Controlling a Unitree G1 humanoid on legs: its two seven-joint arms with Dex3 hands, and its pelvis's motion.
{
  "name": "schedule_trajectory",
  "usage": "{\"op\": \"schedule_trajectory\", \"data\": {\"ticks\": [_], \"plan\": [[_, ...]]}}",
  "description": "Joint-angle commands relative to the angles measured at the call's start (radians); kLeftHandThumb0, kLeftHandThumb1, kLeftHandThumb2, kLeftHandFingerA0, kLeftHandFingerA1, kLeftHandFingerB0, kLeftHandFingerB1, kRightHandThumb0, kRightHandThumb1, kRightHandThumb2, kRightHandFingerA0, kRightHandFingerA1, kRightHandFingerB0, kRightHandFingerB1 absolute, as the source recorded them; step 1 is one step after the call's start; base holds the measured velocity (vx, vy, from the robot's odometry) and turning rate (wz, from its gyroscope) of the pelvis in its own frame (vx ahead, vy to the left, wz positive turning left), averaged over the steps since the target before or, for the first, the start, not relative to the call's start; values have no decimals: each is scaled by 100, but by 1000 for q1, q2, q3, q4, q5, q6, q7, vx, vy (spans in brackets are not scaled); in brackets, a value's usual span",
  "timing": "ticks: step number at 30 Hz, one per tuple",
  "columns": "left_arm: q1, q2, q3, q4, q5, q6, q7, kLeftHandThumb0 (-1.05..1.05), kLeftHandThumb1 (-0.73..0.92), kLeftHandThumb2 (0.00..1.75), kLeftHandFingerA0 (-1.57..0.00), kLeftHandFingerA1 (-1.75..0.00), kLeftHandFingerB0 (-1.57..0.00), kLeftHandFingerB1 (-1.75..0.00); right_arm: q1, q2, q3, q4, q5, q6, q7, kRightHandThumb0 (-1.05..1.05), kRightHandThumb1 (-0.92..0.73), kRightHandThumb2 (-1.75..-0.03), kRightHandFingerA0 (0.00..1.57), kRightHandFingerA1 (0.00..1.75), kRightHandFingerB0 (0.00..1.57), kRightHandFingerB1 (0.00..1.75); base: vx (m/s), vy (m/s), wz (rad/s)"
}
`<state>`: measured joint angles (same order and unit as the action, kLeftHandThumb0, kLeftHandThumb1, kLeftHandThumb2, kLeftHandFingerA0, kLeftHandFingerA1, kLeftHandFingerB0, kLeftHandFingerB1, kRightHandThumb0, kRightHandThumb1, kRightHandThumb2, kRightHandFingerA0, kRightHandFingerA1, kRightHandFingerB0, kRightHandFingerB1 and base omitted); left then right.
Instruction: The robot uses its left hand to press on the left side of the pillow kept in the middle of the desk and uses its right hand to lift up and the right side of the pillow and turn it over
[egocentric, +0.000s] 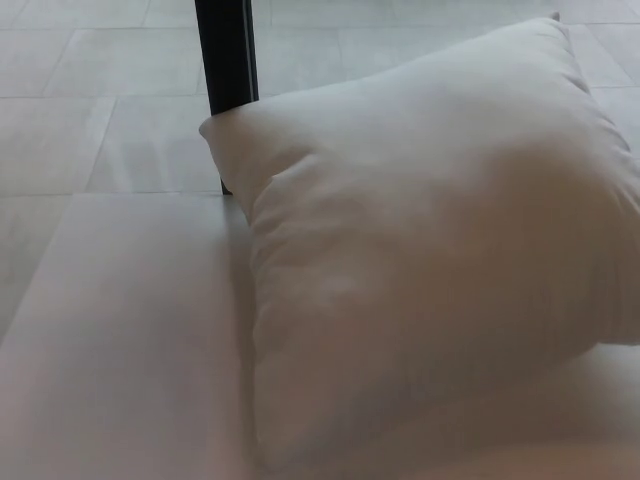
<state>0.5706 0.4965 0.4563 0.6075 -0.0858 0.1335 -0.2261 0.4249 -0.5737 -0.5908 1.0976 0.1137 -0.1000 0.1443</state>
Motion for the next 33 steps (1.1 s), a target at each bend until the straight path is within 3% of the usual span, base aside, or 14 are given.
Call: {"op": "schedule_trajectory", "data": {"ticks": [1, 4, 6, 8, 10, 12, 13, 17, 22, 23, 27, 28, 32, 33], "plan": [[-59, -79, 229, -75, -246, 121, 60, -72, 44, 69, -77, -119, -42, -120, -59, -13, -193, 21, 233, 46, 52, -79, -68, -61, 65, 88, 23, 63, 0, 0, 0], [-144, -124, 370, -122, -357, 123, 113, -87, 62, 62, -58, -131, -36, -122, -128, -43, -345, 19, 361, 113, 67, -87, -59, -101, 38, 75, 3, 53, 0, 0, 0], [-193, -113, 416, -222, -402, 177, 118, -94, 71, 57, -45, -130, -12, -125, -158, -73, -389, -44, 393, 126, 113, -90, -78, -64, 48, 85, 0, 53, 0, 0, 0], [-233, -108, 435, -333, -435, 191, 114, -91, 52, 105, -40, -94, -11, -85, -194, -93, -397, -130, 393, 145, 117, -91, -63, -102, 29, 71, 2, 45, 0, 0, 0], [-314, -90, 448, -422, -461, 230, 146, -102, 70, 54, -6, -116, -7, -133, -260, -132, -395, -226, 386, 182, 91, -101, -64, -101, 27, 63, 5, 52, 0, 0, 0], [-409, -80, 449, -509, -488, 286, 199, -103, 64, 53, -11, -115, -7, -130, -334, -167, -381, -310, 370, 199, 57, -103, -66, -103, 29, 62, 8, 55, 0, 0, 0], [-441, -74, 442, -542, -484, 307, 217, -79, 39, 95, -38, -83, -7, -75, -362, -178, -379, -349, 378, 238, 46, -103, -59, -105, 26, 59, 0, 51, 0, 0, 0], [-632, -34, 376, -672, -463, 396, 266, -72, 52, 88, -18, -53, -7, -50, -499, -209, -319, -581, 393, 403, 5, -105, -63, -107, 40, 61, 5, 54, 0, 0, 0], [-836, -50, 239, -814, -396, 515, 327, -69, 56, 91, -24, -60, -9, -48, -629, -172, -203, -779, 352, 512, -64, -105, -58, -109, 55, 72, 27, 63, 0, 0, 0], [-881, -72, 206, -840, -382, 544, 349, -72, 56, 94, -26, -64, -10, -52, -665, -176, -188, -786, 346, 528, -63, -105, -78, -66, 57, 75, 30, 67, 0, 0, 0], [-997, -168, 72, -899, -338, 621, 387, -62, 85, 65, -14, -47, 0, -21, -744, -120, -99, -927, 340, 586, -82, -105, -56, -106, 43, 66, 27, 62, 0, 0, 0], [-1013, -178, 34, -886, -293, 627, 389, -61, 81, 73, -14, -45, -5, -14, -752, -108, -72, -958, 331, 607, -86, -105, -81, -65, 33, 51, 22, 45, 0, 0, 0], [-1028, -286, -83, -847, -248, 592, 372, -70, 60, 100, 0, -49, -2, -25, -799, -41, 35, -1016, 315, 635, -66, -91, -68, -107, 17, 49, 6, 32, 0, 0, 0], [-1027, -307, -102, -839, -237, 584, 375, -79, 60, 97, -6, -51, 0, -22, -808, -22, 52, -1018, 305, 635, -75, -94, -87, -67, 29, 39, 15, 25, 0, 0, 0]]}}
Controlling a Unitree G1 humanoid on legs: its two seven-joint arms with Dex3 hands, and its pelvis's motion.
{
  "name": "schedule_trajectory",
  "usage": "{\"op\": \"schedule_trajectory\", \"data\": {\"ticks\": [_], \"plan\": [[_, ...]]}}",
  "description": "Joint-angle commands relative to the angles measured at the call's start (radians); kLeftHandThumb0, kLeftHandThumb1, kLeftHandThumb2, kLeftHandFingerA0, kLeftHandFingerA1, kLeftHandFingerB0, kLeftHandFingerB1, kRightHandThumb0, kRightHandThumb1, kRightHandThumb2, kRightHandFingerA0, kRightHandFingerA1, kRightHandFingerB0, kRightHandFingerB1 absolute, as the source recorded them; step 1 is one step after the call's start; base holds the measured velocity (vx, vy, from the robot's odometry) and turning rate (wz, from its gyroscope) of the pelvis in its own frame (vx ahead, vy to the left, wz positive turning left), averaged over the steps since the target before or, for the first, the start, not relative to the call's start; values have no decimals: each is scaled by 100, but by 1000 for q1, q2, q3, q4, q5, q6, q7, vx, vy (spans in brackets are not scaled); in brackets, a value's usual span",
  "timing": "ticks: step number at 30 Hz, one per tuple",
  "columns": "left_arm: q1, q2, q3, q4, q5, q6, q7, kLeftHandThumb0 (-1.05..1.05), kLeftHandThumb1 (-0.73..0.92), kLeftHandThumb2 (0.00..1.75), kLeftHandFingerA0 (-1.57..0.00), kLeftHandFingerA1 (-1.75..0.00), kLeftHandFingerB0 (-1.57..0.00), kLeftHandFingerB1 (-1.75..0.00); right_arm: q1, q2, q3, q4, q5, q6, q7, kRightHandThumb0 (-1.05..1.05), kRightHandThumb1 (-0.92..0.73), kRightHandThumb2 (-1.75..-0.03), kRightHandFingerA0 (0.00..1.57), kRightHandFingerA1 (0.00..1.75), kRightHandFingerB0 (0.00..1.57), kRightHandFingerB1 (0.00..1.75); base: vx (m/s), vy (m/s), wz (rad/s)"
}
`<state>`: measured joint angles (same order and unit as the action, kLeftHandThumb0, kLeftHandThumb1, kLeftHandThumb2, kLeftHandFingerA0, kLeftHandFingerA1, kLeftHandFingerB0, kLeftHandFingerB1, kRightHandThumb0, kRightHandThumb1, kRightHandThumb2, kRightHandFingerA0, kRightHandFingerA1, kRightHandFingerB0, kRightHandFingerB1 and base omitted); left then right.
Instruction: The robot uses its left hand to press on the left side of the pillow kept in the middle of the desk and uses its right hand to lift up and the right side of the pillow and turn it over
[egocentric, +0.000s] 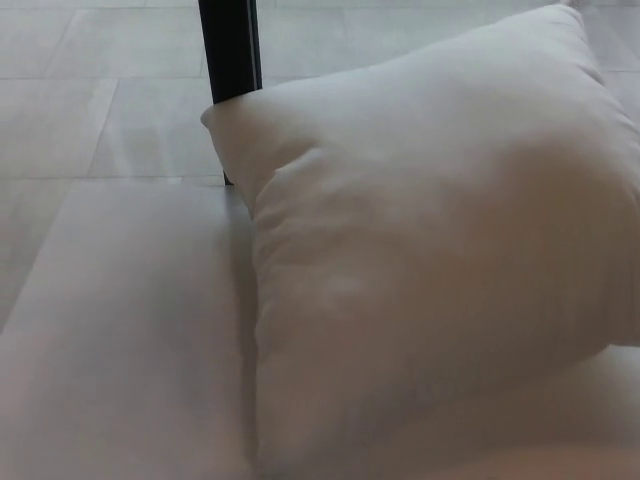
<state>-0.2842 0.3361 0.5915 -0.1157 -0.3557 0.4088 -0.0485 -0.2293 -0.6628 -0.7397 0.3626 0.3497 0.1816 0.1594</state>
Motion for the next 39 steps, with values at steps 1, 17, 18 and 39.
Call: {"op": "schedule_trajectory", "data": {"ticks": [1, 17, 18, 39], "plan": [[-158, -177, -269, -121, 45, 314, 202, -78, 59, 97, -9, -51, 0, -22, -161, 89, 246, -277, 42, 333, -72, -93, -89, -68, 29, 39, 14, 24, 0, 0, 0], [-81, -320, -503, -46, 116, 364, 212, -84, 59, 100, -12, -55, -5, -19, -209, 221, 432, -186, -27, 333, -71, -93, -83, -66, 36, 43, 25, 28, 0, 0, 0], [-78, -333, -502, -34, 114, 354, 214, -88, 61, 100, -4, -51, -11, -14, -207, 224, 449, -185, -42, 332, -71, -93, -84, -66, 36, 42, 25, 28, 0, 0, 0], [-80, -405, -538, 82, 114, 486, 196, -96, 80, 63, -13, -62, 0, -1, -231, 326, 564, -101, -117, 320, -79, -86, -69, -108, 30, 53, 19, 43, 0, 0, 0]]}}
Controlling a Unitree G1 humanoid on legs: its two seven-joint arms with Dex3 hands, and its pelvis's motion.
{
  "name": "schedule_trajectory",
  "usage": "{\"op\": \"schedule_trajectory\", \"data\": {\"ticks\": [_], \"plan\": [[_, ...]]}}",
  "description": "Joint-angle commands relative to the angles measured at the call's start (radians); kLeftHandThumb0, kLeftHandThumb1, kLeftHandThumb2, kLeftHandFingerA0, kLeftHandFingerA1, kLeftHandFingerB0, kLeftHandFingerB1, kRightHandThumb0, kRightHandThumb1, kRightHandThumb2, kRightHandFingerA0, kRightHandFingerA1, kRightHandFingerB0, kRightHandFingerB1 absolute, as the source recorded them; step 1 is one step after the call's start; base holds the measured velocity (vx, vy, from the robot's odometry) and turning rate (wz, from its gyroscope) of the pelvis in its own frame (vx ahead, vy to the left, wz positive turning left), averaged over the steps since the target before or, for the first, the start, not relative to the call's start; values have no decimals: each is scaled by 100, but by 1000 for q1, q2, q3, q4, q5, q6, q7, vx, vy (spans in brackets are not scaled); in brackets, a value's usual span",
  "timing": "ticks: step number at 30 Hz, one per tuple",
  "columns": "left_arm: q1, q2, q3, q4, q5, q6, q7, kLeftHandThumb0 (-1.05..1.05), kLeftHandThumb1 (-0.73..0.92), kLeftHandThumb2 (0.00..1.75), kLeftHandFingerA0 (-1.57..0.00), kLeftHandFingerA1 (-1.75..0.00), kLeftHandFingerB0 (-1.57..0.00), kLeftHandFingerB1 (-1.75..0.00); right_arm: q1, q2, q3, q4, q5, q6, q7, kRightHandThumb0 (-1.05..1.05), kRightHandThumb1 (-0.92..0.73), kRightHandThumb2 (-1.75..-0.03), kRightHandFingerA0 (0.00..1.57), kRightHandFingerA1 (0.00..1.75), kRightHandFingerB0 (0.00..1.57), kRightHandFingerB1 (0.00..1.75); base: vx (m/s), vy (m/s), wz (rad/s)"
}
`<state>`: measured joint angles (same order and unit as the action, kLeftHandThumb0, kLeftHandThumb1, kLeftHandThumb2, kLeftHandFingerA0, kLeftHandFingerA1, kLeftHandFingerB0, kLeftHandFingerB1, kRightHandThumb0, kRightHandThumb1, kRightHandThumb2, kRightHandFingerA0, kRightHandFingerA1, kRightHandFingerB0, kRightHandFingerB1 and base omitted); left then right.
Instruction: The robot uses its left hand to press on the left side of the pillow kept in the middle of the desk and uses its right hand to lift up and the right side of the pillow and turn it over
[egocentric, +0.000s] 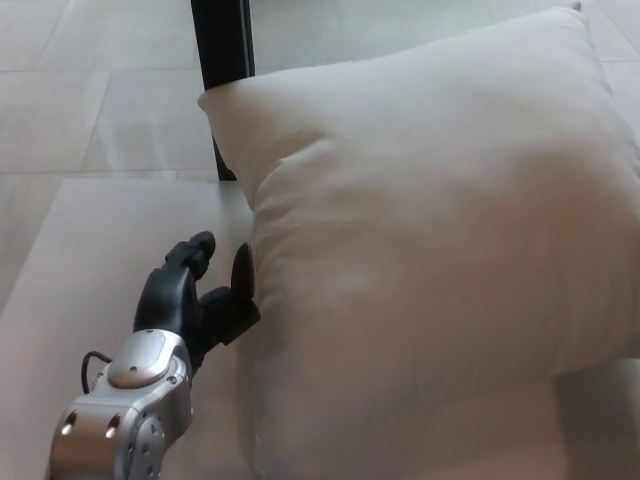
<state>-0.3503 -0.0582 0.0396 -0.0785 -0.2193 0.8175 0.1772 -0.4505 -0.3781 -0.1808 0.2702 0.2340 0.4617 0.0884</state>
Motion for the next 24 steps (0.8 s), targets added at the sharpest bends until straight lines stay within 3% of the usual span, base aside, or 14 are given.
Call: {"op": "schedule_trajectory", "data": {"ticks": [1, 2, 3, 5, 6, 8, 10, 14, 15, 17, 18, 19, 20, 24], "plan": [[-19, -13, 13, 54, -24, 80, -37, -96, 80, 63, -13, -62, 0, -1, -14, 51, 1, -11, 5, 46, -11, -86, -69, -108, 30, 53, 19, 43, 0, 0, 0], [-28, -24, 18, 65, -32, 81, -44, -100, 64, 107, -21, -75, 0, -2, -16, 53, 15, -14, -2, 33, 8, -91, -90, -68, 38, 43, 25, 29, 0, 0, 0], [-62, -67, 23, 105, -46, 109, -31, -102, 65, 107, -35, -74, 0, 0, -36, 78, 38, -54, 22, 76, 33, -105, -74, -114, 32, 53, 18, 42, 0, 0, 0], [-63, -81, 31, 107, -48, 115, -32, -105, 69, 112, 0, -23, 0, -2, -55, 94, 66, -58, 20, 92, 50, -105, -90, -70, 31, 44, 19, 30, 0, 0, 0], [-63, -116, 21, 117, -49, 115, -23, -105, 68, 113, 0, -29, 0, -4, -64, 102, 110, -88, 16, 116, 78, -105, -73, -115, 27, 53, 16, 43, 0, 0, 0], [-63, -125, 23, 118, -43, 120, -21, -105, 68, 113, 0, -29, 0, -4, -63, 103, 120, -98, 15, 123, 79, -105, -73, -115, 27, 53, 16, 43, 0, 0, 0], [-68, -192, 32, 151, -67, 80, -24, -105, 67, 112, 0, -22, 0, -2, -80, 117, 153, -138, 44, 175, 114, -105, -91, -69, 20, 43, 12, 27, 0, 0, 0], [-103, -288, 22, 195, -41, 40, 20, -99, 69, 106, -5, -36, 0, 0, -118, 154, 224, -181, 46, 211, 141, -105, -91, -69, 17, 46, 10, 30, 0, 0, 0], [-105, -285, 7, 201, -38, 18, -7, -95, 89, 67, 0, -43, 0, 0, -125, 162, 234, -181, 49, 204, 151, -105, -92, -69, 16, 48, 9, 30, 0, 0, 0], [-120, -279, -11, 220, -31, -6, -28, -98, 69, 107, -1, -35, 0, -1, -137, 174, 249, -190, 48, 215, 144, -105, -92, -67, 23, 48, 11, 29, 0, 0, 0], [-130, -278, -15, 234, -35, -20, -44, -102, 70, 107, 0, -23, 0, 0, -139, 179, 252, -197, 51, 220, 144, -105, -92, -68, 17, 51, 11, 31, 0, 0, 0], [-134, -277, -27, 247, -37, -60, -70, -100, 92, 71, 0, -1, 0, 0, -145, 187, 253, -205, 58, 243, 137, -40, -31, -102, 2, 53, 0, 51, 0, 0, 0], [-137, -287, -30, 262, -37, -104, -76, -103, 72, 115, 0, -19, 0, 0, -152, 185, 268, -211, 53, 255, 144, -100, -70, -115, 11, 58, 6, 33, 0, 0, 0], [-145, -307, 3, 297, -60, -152, -60, -102, 77, 124, 0, -37, -8, -23, -152, 177, 293, -211, 33, 225, 161, -98, -69, -115, 21, 60, 9, 30, 0, 0, 0]]}}
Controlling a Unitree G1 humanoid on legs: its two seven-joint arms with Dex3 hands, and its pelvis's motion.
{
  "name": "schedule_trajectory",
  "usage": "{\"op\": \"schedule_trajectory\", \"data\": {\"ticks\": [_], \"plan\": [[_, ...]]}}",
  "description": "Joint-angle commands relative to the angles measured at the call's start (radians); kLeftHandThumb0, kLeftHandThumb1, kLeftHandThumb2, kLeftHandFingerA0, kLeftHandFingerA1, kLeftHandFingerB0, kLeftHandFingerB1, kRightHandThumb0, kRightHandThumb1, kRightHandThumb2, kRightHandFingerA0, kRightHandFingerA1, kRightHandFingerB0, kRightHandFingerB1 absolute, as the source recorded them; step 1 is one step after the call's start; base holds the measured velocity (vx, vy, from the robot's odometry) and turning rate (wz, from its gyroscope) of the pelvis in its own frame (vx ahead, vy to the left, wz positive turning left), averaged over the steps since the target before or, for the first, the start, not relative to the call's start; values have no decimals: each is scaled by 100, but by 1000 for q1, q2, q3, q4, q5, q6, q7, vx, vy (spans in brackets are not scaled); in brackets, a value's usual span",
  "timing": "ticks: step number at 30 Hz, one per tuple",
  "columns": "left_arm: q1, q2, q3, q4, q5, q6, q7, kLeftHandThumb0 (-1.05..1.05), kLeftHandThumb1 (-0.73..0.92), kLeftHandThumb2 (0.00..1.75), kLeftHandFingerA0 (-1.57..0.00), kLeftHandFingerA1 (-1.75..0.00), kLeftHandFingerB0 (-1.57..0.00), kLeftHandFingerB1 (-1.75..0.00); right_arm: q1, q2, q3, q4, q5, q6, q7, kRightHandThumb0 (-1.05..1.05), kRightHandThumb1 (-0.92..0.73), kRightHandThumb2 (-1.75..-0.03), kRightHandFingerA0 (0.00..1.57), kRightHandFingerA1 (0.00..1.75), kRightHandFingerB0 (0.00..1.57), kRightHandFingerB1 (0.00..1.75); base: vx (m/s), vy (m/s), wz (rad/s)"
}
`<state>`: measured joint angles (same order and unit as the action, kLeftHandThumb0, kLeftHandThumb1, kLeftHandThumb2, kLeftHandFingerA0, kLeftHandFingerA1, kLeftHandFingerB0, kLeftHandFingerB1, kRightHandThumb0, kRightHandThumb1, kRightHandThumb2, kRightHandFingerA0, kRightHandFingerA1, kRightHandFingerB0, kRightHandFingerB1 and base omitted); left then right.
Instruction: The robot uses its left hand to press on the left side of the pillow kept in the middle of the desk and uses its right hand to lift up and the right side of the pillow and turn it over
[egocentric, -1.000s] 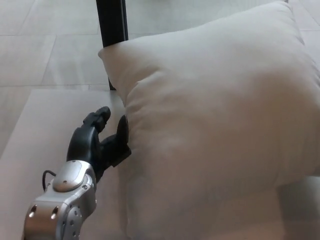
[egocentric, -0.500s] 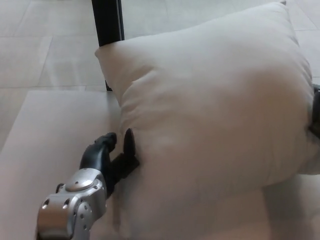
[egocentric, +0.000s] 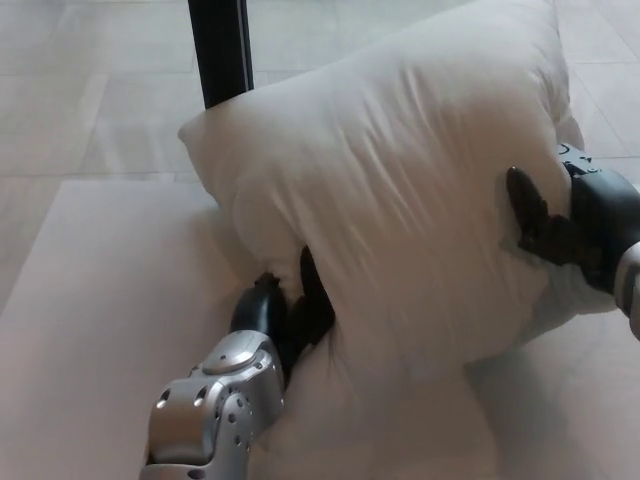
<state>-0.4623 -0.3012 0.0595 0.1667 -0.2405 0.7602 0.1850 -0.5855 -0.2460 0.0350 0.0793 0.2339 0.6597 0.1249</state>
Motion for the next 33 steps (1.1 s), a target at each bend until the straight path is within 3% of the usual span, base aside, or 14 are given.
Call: {"op": "schedule_trajectory", "data": {"ticks": [1, 2, 3, 4, 11, 13, 16, 19, 20, 22, 23, 24, 25, 33], "plan": [[-29, -68, -10, 52, -37, -92, -53, -105, 92, 79, -3, -49, -6, -32, -12, 51, 76, -19, 32, 3, 125, -105, -75, -117, 29, 62, 7, 31, 0, 0, 0], [-39, -77, 13, 50, -36, -48, -2, -98, 73, 122, -3, -50, -1, -8, -18, 39, 95, -17, 11, -15, 132, -101, -92, -72, 31, 56, 9, 30, 0, 0, 0], [-38, -93, 37, 48, -41, -33, 35, -100, 78, 125, 0, -50, 0, -6, -20, 34, 101, -17, -2, -29, 129, -105, -76, -117, 26, 60, 8, 32, 0, 0, 0], [-27, -102, 48, 43, -38, -27, 57, -98, 81, 115, -3, -39, 0, 0, -25, 30, 101, -17, -9, -41, 127, -101, -90, -67, 28, 52, 10, 31, 0, 0, 0], [-3, -105, -8, 106, 28, -39, 113, -76, 75, 98, -6, -46, 0, 0, -58, 55, 139, -33, -36, -80, 130, -105, -69, -110, 28, 57, 9, 34, 0, 0, 0], [5, -128, -40, 128, 47, -82, 130, -67, 74, 92, -5, -52, 0, 0, -85, 69, 223, -22, -83, -117, 150, -102, -79, -64, 37, 52, 17, 33, 0, 0, 0], [-48, -133, -84, 193, 79, -36, 157, -58, 84, 65, -48, -125, -14, -54, -102, 121, 278, 0, -86, -117, 160, -95, -72, -65, 79, 109, 14, 32, 0, 0, 0], [-22, -100, -204, 200, 131, -90, 88, -69, 89, 67, -48, -113, -38, -52, -102, 153, 310, -7, -90, -76, 152, -102, -59, -99, 82, 109, 8, 41, 0, 0, 0], [-31, -41, -336, 211, 200, -101, 17, -37, 59, 116, -7, -57, 0, -53, -104, 170, 344, 5, -107, -80, 153, -105, -63, -100, 89, 128, 10, 41, 0, 0, 0], [-23, -38, -361, 210, 204, -115, 6, -75, 87, 68, 0, -23, 0, 0, -103, 186, 364, 16, -118, -94, 157, -99, -63, -99, 88, 124, 9, 43, 0, 0, 0], [-47, 18, -484, 196, 257, -103, -59, -85, 92, 120, 0, -27, 0, -20, -109, 226, 397, 48, -126, -94, 160, -95, -59, -97, 74, 126, 9, 45, 0, 0, 0], [-63, 63, -576, 206, 325, -137, -88, -74, 92, 98, 0, -21, -10, -41, -110, 236, 415, 54, -137, -91, 159, -92, -74, -63, 56, 145, 13, 36, 0, 0, 0], [-44, 35, -539, 210, 292, -147, -75, -73, 92, 87, 0, 0, -2, -27, -115, 239, 440, 53, -151, -77, 162, -91, -59, -104, 58, 118, 8, 47, 0, 0, 0], [67, -208, -294, 271, 113, -236, 78, -85, 60, 90, -12, -53, 0, -1, -68, 312, 532, 109, -195, -73, 165, -102, -57, -99, 76, 128, 8, 53, 0, 0, 0]]}}
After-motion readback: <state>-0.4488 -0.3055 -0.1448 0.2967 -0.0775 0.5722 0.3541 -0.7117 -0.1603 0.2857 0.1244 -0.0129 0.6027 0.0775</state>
